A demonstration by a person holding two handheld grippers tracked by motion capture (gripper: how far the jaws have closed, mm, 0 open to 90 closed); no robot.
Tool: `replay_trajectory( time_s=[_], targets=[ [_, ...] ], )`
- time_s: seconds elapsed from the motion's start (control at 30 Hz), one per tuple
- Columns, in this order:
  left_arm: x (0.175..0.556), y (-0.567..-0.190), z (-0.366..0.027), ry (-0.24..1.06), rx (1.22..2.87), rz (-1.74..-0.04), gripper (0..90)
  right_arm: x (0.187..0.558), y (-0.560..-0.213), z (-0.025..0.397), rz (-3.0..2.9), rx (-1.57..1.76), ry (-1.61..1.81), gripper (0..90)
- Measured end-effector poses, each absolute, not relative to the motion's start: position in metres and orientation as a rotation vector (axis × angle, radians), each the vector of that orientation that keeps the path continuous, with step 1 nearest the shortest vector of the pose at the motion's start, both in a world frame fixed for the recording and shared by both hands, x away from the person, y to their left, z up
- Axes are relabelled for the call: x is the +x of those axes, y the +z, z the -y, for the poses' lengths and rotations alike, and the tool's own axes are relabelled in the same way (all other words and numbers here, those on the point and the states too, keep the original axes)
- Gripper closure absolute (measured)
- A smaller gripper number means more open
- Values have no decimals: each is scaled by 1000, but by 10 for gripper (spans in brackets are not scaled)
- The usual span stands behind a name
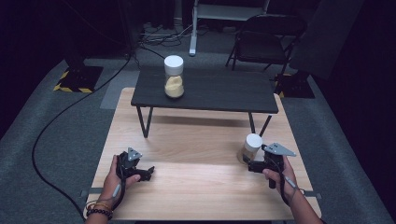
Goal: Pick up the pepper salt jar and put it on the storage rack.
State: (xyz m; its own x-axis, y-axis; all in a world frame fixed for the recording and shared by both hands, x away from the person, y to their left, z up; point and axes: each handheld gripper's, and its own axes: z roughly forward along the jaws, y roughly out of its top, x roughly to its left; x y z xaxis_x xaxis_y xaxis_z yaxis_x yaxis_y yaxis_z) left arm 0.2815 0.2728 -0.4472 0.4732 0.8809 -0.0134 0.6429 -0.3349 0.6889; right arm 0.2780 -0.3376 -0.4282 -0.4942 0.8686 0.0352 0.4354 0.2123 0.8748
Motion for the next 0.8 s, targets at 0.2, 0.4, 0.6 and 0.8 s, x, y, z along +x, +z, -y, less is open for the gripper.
replay_trajectory(
  time_s=[0.2, 0.4, 0.6, 0.8],
  targets=[
    [282, -447, -273, 486, 2090, -1257, 4, 284, -430, 338, -2009, 1220, 1256, 28],
    [282, -447, -273, 486, 2090, -1257, 4, 288, -436, 341, -1998, 1256, 1314, 33],
    [282, -447, -273, 486, 2090, -1257, 4, 290, -444, 345, -1962, 1294, 1393, 42],
    [282, -447, -273, 485, 2089, -1258, 4, 287, -450, 339, -1896, 1312, 1397, 95]
  ],
)
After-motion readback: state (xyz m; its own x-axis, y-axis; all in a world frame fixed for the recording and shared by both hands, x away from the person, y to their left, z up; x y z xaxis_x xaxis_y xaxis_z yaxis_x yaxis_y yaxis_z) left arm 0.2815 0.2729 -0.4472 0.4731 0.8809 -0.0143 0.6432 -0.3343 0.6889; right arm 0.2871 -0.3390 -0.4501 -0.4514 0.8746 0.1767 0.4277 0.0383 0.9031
